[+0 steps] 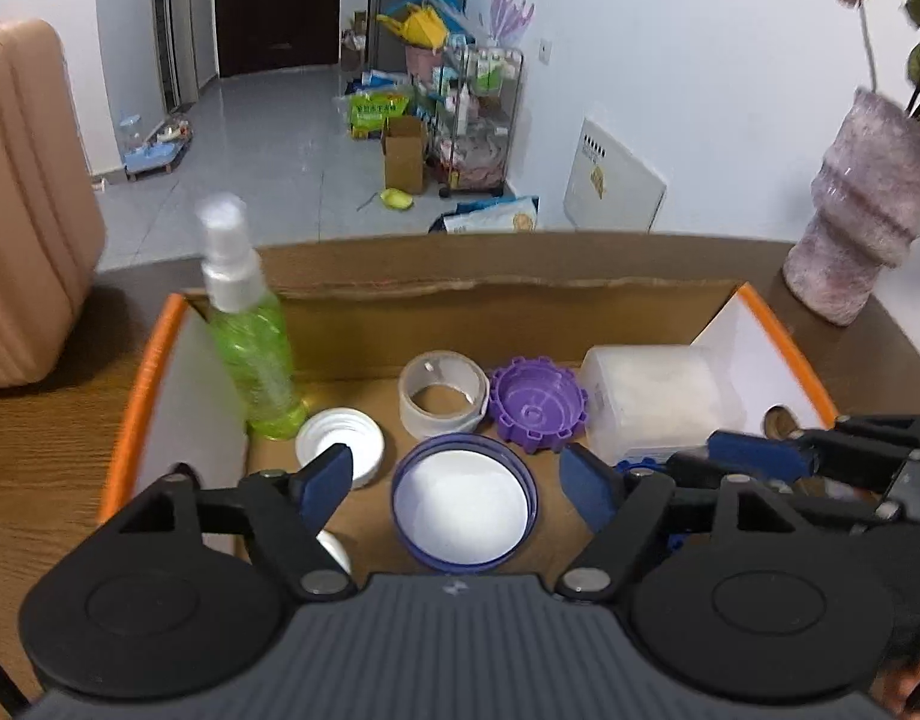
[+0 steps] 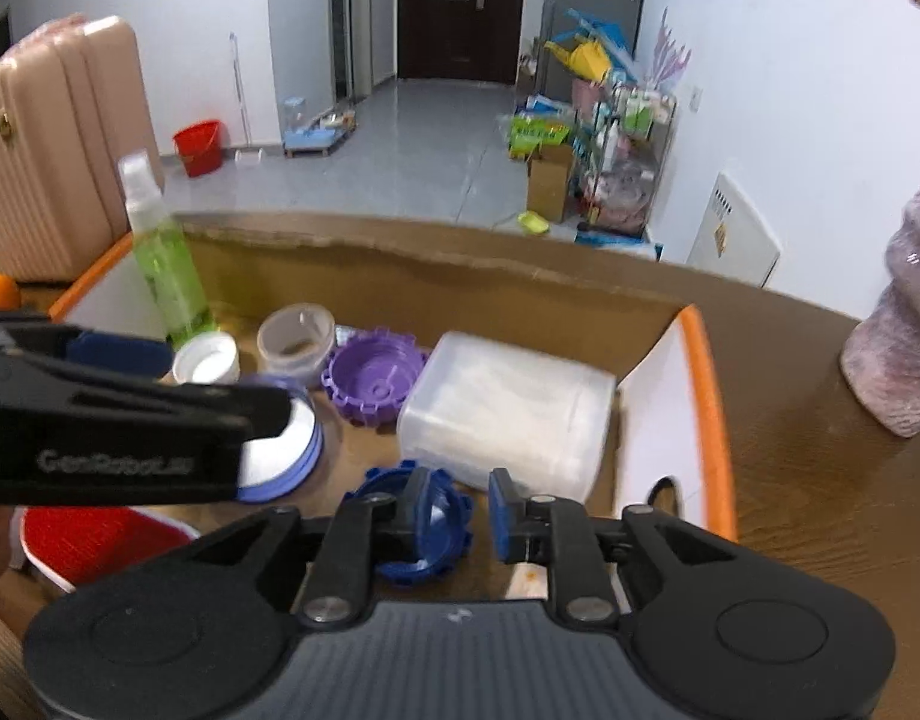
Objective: Organize rigid objects
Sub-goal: 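Lower the lid and blue cap into the box, opening both tools, then move both tools back toward the white tube and round white cap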
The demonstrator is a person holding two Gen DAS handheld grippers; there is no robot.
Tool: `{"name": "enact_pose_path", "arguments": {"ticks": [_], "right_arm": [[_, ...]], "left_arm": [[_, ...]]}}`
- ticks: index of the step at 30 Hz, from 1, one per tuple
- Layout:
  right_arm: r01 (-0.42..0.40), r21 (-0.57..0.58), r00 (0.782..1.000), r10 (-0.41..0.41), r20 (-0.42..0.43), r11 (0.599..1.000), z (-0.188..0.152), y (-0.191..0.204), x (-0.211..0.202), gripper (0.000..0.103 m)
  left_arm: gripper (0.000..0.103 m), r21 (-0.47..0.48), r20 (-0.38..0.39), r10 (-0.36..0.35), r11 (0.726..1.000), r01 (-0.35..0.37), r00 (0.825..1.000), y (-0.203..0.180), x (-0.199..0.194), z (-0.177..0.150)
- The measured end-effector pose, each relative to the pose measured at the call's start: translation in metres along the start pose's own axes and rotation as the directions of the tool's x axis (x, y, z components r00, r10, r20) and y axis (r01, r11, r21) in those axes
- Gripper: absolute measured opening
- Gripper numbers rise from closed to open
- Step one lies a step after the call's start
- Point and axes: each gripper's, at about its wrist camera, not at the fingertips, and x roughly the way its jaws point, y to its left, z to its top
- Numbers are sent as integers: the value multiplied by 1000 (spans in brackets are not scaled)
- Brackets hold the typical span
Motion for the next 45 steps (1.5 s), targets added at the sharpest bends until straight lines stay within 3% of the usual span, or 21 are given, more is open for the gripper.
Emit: {"name": "enact_pose_path", "arguments": {"ticks": [5,9,13,15,18,21,25,29,32,37,45], "right_arm": [[-5,12,996,4,91,1000,2,-13,-55,24],[-4,16,985,1,171,1000,-8,-22,-118,36],[-78,-10,975,78,210,997,-34,-20,-176,42],[-87,-44,966,96,239,995,-53,-12,-207,50],[-97,-84,949,118,291,992,-90,4,-249,58],[-148,-107,935,174,309,983,-136,21,-279,64],[-225,-127,918,254,304,966,-209,49,-300,65],[-183,-80,922,199,331,980,-283,73,-309,65],[-156,-63,928,168,333,986,-325,87,-313,65],[-117,-119,943,148,298,986,-357,104,-317,65],[-96,-84,950,117,291,992,-360,105,-310,66]], "left_arm": [[81,29,84,21,999,-24,996,6,-67,-6],[83,55,174,43,997,-53,984,7,-134,-27],[86,101,267,32,993,-61,963,6,-206,-72],[89,117,303,22,991,-60,953,5,-236,-99],[93,122,304,-42,993,5,952,6,-269,-142],[93,111,261,-81,992,53,962,6,-289,-192],[98,133,317,-82,990,42,945,3,-318,-266],[99,62,366,115,987,-147,923,-1,-333,-335],[99,21,351,161,983,-180,922,-2,-342,-369],[99,6,378,143,988,-157,915,0,-355,-380],[99,-8,340,122,992,-127,932,4,-342,-378]]}}
